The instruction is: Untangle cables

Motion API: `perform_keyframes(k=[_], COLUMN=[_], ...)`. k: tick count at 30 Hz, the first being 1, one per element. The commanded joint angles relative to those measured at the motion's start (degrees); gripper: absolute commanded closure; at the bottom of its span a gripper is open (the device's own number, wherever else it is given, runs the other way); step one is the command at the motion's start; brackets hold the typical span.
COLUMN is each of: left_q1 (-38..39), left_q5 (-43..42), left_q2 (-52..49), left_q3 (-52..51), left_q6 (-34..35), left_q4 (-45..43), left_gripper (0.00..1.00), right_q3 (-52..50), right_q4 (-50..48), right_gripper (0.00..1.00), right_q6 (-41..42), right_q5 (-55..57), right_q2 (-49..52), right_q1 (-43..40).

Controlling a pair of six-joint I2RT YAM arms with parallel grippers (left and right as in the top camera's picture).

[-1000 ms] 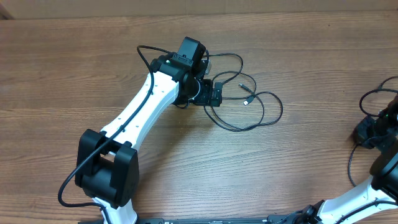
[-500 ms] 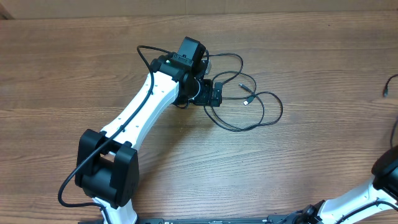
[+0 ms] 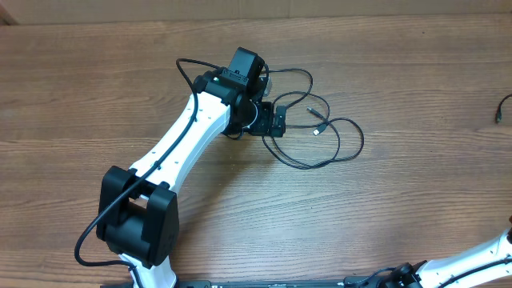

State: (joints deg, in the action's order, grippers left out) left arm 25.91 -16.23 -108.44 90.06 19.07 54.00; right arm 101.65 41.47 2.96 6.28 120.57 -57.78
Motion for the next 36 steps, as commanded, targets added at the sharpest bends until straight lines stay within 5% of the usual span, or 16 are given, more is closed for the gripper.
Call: perform_keyframes(k=[1,9,22,36], left_q1=[0.26,0.26,0.26,0.2], left_q5=[0.33,0.33,0.33,3.1], left_q2=[-0.59,-0.59,-0.59,-0.57], left_q3=[0.7,0.7,0.7,0.74], left_q6=[-0.87,-0.87,-0.87,-3.1], left_q4=[-0.11,-0.11,-0.11,-2.49], left_gripper=[0.0,0.0,0.0,0.0], right_q3=[0.85,0.87,-1.62,-16.7], right_q4=[-0.24,0.37,23.34,13.68], right_gripper=[0.01,0.0,0.0,0.0], right_q6=[3.15,12.68,12.83,12.04], right_q5=[-12.92,-24.7,-29.29,-28.26], right_q2=[-3.72,-18.27,-22.36,-22.29], right_q1=[1.64,8.26,33.11,59.25])
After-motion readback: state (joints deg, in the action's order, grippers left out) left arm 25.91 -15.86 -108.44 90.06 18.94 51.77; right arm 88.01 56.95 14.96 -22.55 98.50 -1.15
